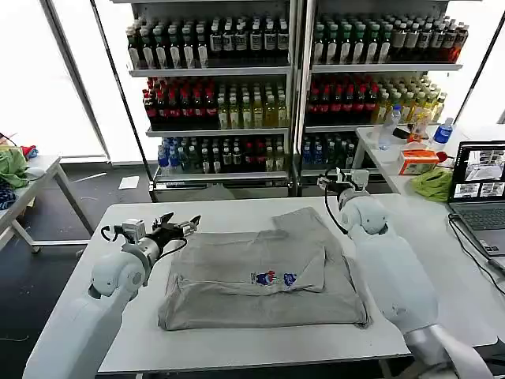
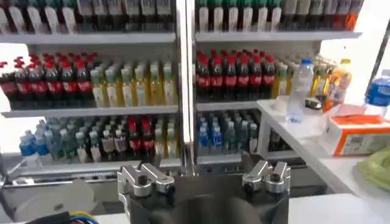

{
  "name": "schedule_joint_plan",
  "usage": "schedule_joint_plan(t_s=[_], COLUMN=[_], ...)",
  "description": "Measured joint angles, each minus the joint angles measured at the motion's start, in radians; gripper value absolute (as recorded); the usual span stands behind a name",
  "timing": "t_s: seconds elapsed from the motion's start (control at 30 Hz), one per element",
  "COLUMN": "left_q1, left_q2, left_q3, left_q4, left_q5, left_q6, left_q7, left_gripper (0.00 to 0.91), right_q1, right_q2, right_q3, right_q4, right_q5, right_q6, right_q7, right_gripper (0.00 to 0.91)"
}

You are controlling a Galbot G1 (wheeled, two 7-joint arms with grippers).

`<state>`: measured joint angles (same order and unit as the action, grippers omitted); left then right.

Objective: Fold and organize the clothes.

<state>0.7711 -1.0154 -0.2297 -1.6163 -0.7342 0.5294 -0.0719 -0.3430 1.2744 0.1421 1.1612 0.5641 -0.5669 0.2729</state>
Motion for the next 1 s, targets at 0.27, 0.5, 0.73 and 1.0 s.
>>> schedule_joint_plan(t_s=[0.27, 0.5, 0.73, 1.0], left_q1=[-0.017, -0.022, -0.024, -0.034], left_q2=[-0.024, -0.023, -0.023, -0.026], left_q3=[0.011, 0.030, 0.039, 0.034], left_q4=[0.051, 0.072, 0.104, 0.150], left_q5=[0.000, 0.001, 0.014, 0.032], left_q6=[0.011, 0.022, 0.020, 0.011], left_q7=[0.006, 0.003, 0.009, 0.015], left_gripper=[0.907, 0.907, 0.907, 0.907], right_q1=[0.029, 0.030, 0.020, 0.010], right_q2=[0.039, 0.052, 0.066, 0.080], right_q3=[-0.015, -0.029, -0.028, -0.038], right_q4=[-0.099, -0.137, -0.153, -0.175], right_q5=[-0.020, -0.029, -0.040, -0.054], right_q6=[-0.008, -0.010, -0.011, -0.011], right_q7=[-0.008, -0.014, -0.021, -0.027], right_gripper=[0.907, 0.907, 0.907, 0.907])
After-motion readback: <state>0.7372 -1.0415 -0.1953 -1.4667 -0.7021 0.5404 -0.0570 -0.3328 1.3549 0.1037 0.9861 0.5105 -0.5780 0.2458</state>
